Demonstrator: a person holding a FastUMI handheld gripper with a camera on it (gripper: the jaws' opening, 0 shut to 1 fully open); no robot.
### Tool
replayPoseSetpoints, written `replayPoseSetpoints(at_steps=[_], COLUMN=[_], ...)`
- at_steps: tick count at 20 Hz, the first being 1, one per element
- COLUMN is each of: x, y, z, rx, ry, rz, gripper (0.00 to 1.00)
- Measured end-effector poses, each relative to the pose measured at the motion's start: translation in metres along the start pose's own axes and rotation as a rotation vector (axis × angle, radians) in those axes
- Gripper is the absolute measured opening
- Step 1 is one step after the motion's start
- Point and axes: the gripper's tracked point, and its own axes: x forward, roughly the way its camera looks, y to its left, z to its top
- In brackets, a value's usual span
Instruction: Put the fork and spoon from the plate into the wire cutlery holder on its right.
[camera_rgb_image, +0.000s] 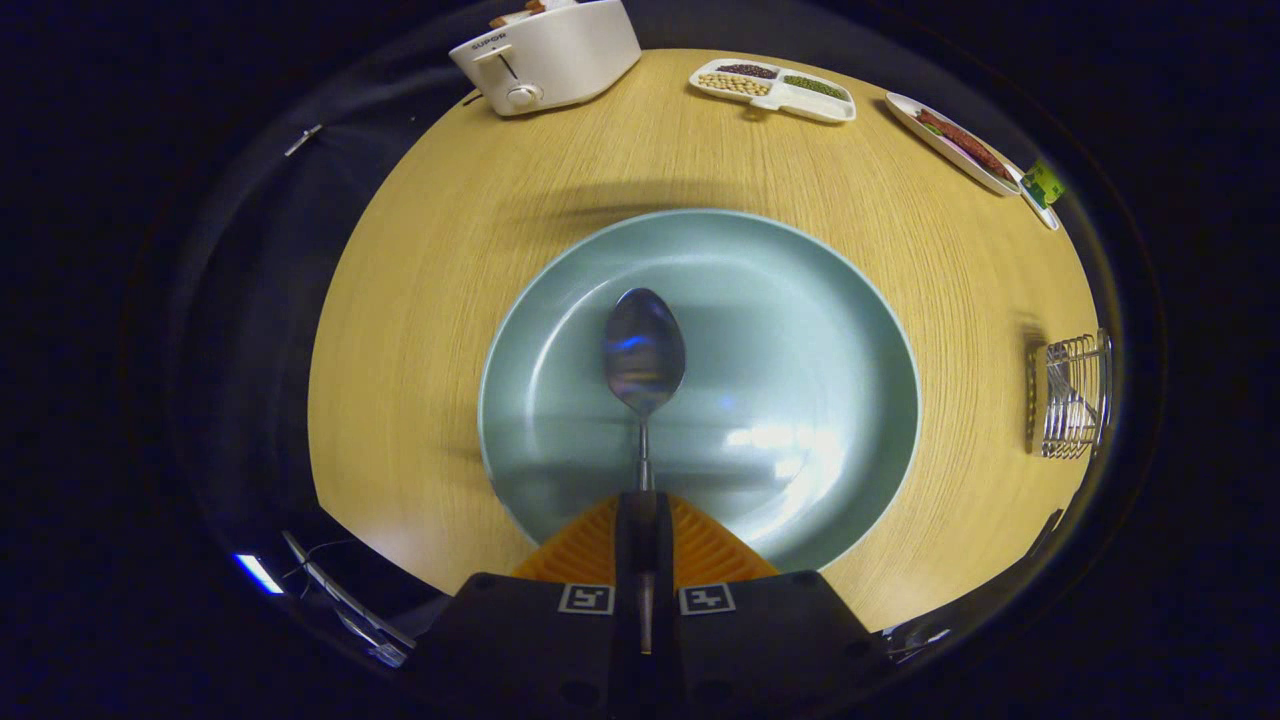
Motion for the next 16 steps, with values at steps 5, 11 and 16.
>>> replayPoseSetpoints(at_steps=[5,11,16], x=[-0.029,-0.087,-0.163], y=[-0.005,-0.014,-0.064], z=[0.016,0.04,0.058], rx=[0.005,-0.049,-0.124], ry=[-0.051,-0.127,-0.185], rz=[0.07,0.15,0.145], gripper=[0.09,0.09,0.09])
